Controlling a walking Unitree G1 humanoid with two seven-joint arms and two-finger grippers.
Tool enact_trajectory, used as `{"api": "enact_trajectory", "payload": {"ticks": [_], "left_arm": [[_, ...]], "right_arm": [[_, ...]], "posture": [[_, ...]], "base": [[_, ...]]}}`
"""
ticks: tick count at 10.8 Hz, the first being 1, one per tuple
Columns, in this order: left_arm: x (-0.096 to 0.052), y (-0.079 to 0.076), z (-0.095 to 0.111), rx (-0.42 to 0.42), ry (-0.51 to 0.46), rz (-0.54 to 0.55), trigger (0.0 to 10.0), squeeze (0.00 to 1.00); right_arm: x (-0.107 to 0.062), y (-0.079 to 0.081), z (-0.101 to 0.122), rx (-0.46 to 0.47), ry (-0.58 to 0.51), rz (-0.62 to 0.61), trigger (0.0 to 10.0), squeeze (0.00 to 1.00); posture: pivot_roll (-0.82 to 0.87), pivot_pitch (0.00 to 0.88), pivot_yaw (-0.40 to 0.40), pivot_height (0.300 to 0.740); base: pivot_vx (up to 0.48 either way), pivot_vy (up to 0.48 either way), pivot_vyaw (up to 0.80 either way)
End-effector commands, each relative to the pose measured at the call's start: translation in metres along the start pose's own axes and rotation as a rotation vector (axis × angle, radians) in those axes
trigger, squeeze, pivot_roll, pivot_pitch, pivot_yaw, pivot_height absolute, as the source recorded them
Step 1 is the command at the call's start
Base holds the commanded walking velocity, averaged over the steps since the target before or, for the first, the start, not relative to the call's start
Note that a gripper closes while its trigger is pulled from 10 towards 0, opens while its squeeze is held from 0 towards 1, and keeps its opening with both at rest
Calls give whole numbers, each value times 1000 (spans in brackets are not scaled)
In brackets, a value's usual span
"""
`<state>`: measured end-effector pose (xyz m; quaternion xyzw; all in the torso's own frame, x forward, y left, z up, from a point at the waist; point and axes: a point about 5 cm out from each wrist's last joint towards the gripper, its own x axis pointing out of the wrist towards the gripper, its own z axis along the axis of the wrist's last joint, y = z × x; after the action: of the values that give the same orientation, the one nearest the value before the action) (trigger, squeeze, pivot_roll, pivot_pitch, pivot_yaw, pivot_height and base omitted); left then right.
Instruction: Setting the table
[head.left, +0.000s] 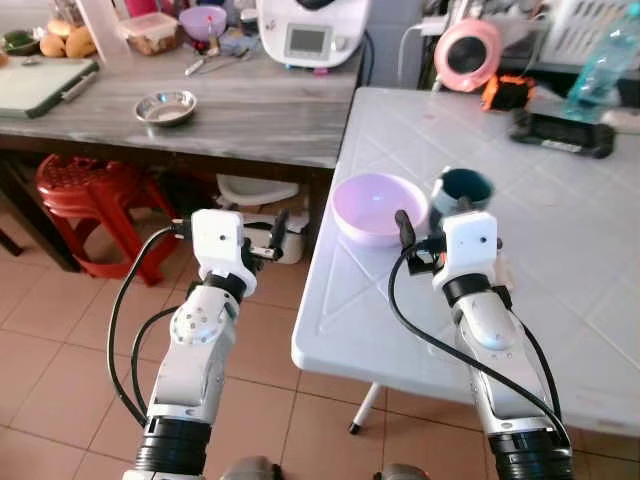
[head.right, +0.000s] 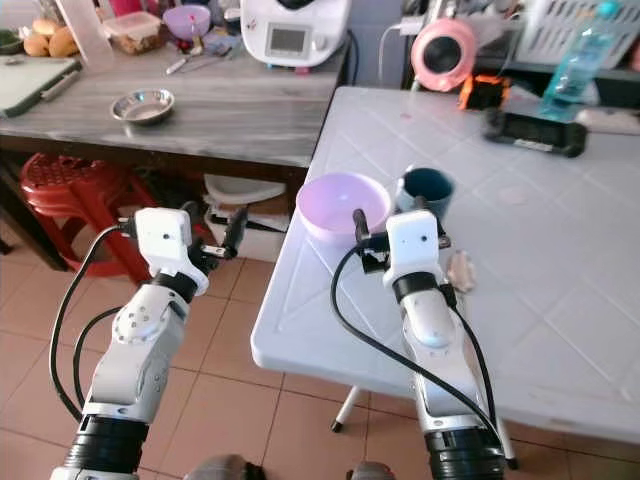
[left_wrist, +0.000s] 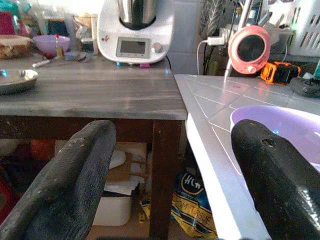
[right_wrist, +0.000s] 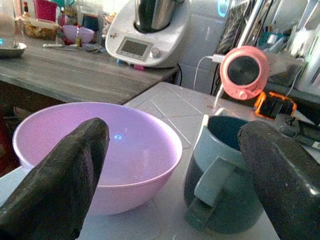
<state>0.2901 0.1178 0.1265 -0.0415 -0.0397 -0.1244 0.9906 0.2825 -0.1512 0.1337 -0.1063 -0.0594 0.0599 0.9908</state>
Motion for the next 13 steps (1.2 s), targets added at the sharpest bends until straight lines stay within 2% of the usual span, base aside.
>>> {"api": "enact_trajectory", "payload": {"ticks": [1, 3, 4, 5, 6, 8, 9, 11, 13], "left_arm": [[0, 5, 7, 12, -23, 9, 10000, 0], [0, 7, 6, 17, -13, 18, 10000, 0], [-2, 6, 1, 25, 25, 13, 10000, 0], [-5, 5, -2, 26, 42, 11, 10000, 0], [-7, 5, -4, 27, 62, 6, 10000, 0], [-10, 5, -8, 29, 96, -7, 10000, 0], [-13, 4, -9, 29, 110, -12, 10000, 0], [-19, 9, -12, 34, 143, -3, 10000, 0], [-22, 9, -13, 38, 165, -12, 10000, 0]], "right_arm": [[2, 5, 10, -15, -44, 46, 10000, 0], [4, 15, 7, -53, -17, 180, 10000, 0], [7, 16, 4, -70, 12, 249, 10000, 47], [11, 16, 3, -102, 15, 281, 10000, 141], [17, 14, 4, -106, 24, 288, 10000, 1000], [27, 13, 3, -142, 73, 327, 10000, 1000], [30, 17, -1, -202, 112, 404, 10000, 0], [42, 16, 4, -169, 130, 450, 10000, 0], [48, 19, 5, -190, 147, 502, 10000, 0]], "posture": [[-62, 0, 18, 740], [-59, 0, 20, 740], [-58, 0, 23, 740], [-56, 0, 24, 740], [-52, 0, 25, 740], [-48, 0, 29, 740], [-44, 0, 30, 740], [-36, 0, 33, 740], [-35, 3, 36, 740]], "base": [[0, 0, 0], [0, 0, 0], [0, 0, 0], [0, 0, 0], [0, 0, 0], [0, 0, 0], [0, 0, 0], [0, 0, 0], [0, 0, 0]]}}
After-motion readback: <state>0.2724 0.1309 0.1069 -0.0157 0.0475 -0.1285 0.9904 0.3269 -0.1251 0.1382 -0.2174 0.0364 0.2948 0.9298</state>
